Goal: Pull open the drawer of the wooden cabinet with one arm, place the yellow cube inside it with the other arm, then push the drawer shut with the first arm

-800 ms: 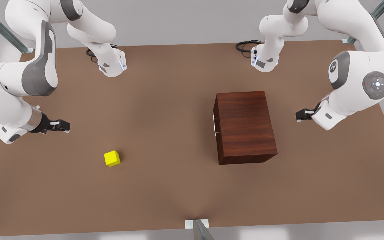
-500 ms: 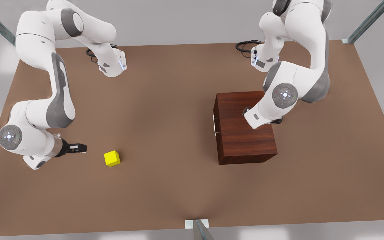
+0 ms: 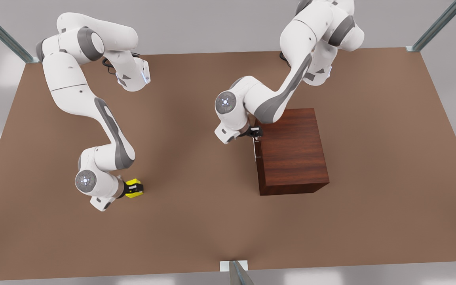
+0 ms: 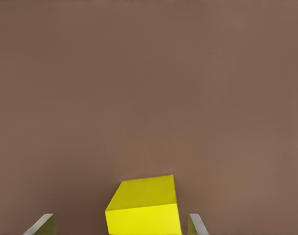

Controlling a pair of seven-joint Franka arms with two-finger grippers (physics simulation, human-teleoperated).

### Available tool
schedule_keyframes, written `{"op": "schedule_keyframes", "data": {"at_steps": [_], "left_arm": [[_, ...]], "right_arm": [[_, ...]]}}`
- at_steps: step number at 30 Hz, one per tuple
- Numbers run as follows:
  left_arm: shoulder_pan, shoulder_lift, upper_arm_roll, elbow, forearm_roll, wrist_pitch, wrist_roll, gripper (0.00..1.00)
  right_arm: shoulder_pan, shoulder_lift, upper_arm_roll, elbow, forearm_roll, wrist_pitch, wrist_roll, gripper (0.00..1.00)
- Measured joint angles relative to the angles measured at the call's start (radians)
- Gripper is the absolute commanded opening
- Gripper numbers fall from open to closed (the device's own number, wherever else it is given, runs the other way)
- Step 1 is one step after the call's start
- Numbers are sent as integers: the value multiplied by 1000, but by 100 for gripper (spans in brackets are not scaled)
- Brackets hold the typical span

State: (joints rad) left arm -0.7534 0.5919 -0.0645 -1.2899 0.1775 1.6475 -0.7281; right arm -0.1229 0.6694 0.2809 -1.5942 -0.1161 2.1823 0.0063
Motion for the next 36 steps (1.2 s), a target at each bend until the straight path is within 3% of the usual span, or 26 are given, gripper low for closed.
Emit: {"op": "schedule_keyframes", "data": {"at_steps": [2, 3, 4, 17, 18, 19, 27, 30, 35, 36], "left_arm": [[-7, 17, 0, 0, 23, 19, -62, 93], [-8, 25, 0, -1, 33, 25, -91, 78], [-9, 34, 0, -1, 41, 31, -118, 74], [9, 91, 5, -13, 76, 7, -320, 68], [11, 92, 5, -13, 77, 5, -327, 68], [14, 94, 6, -13, 77, 4, -334, 68], [14, 119, 5, -11, 81, 6, -379, 67], [14, 127, 5, -8, 82, 13, -392, 60], [13, 134, 5, -4, 83, 28, -409, 57], [12, 136, 5, -1, 83, 32, -412, 57]], "right_arm": [[0, 3, 0, -1, -10, 20, -2, 100], [0, 5, 0, -2, -13, 28, -2, 100], [0, 9, 0, -3, -16, 33, -3, 100], [-4, 66, -6, -52, -23, 33, -23, 100], [-4, 65, -6, -52, -23, 30, -25, 76], [-4, 65, -5, -51, -21, 28, -27, 67], [-7, 6, 2, -43, -17, 11, -45, 66], [-13, -98, 3, -30, -16, -27, -49, 67], [-15, -265, 3, 171, -15, -194, -54, 70], [-16, -298, 3, 187, -14, -227, -55, 64]]}}
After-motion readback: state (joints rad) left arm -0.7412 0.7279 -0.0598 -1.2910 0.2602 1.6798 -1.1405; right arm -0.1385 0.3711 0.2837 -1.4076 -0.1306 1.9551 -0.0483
